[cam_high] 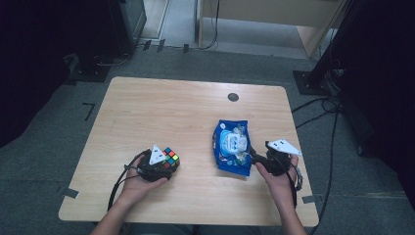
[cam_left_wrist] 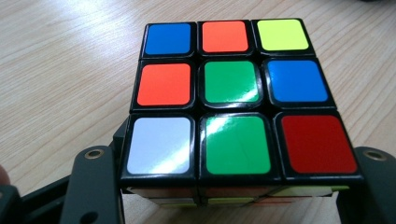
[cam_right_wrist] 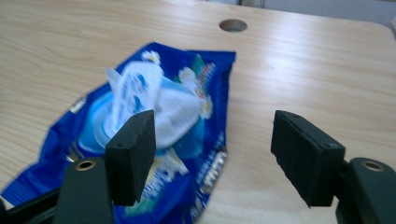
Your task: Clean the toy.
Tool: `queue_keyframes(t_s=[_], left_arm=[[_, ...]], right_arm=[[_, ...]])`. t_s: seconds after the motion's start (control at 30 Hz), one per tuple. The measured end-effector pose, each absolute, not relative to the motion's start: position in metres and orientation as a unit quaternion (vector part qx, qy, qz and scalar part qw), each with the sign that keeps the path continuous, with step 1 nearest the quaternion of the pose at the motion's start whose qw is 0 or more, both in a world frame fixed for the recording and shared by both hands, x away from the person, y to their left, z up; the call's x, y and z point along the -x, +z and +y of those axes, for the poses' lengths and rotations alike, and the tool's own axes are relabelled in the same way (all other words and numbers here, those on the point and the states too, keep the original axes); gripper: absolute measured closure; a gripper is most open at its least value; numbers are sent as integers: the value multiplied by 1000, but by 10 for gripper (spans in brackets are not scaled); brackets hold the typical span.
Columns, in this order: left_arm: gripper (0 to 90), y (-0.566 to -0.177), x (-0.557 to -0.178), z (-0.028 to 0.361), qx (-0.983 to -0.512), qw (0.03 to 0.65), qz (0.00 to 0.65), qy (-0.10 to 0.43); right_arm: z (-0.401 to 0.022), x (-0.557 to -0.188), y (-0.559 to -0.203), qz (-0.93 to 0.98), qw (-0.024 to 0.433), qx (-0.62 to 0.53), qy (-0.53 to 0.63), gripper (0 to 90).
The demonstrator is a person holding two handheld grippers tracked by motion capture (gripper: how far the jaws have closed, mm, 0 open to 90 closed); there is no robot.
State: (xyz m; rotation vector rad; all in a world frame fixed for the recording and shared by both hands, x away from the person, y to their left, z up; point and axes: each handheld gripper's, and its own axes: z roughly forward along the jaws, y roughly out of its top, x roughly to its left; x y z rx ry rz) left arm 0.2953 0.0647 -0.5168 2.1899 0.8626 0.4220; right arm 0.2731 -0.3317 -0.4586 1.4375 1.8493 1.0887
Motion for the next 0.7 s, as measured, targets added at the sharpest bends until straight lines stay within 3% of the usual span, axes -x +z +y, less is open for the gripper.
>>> queue_keyframes(t_s=[0.57, 0.6, 0.63, 0.67, 0.7], left_arm=[[337, -518, -298, 66, -853, 366, 341, 151], [337, -518, -298, 66, -853, 366, 341, 151], [337, -518, -298, 66, -853, 366, 341, 151], [338, -518, -298, 66, -853, 366, 341, 151], [338, -518, -298, 66, -853, 366, 341, 151]], right_arm=[[-309, -309, -475, 702, 206, -546, 408, 544], [-308, -312, -478, 702, 197, -553, 403, 608], [-308, -312, -478, 702, 197, -553, 403, 608], [-308, -313, -482, 705, 186, -557, 399, 722], [-308, -313, -482, 705, 186, -557, 399, 722]])
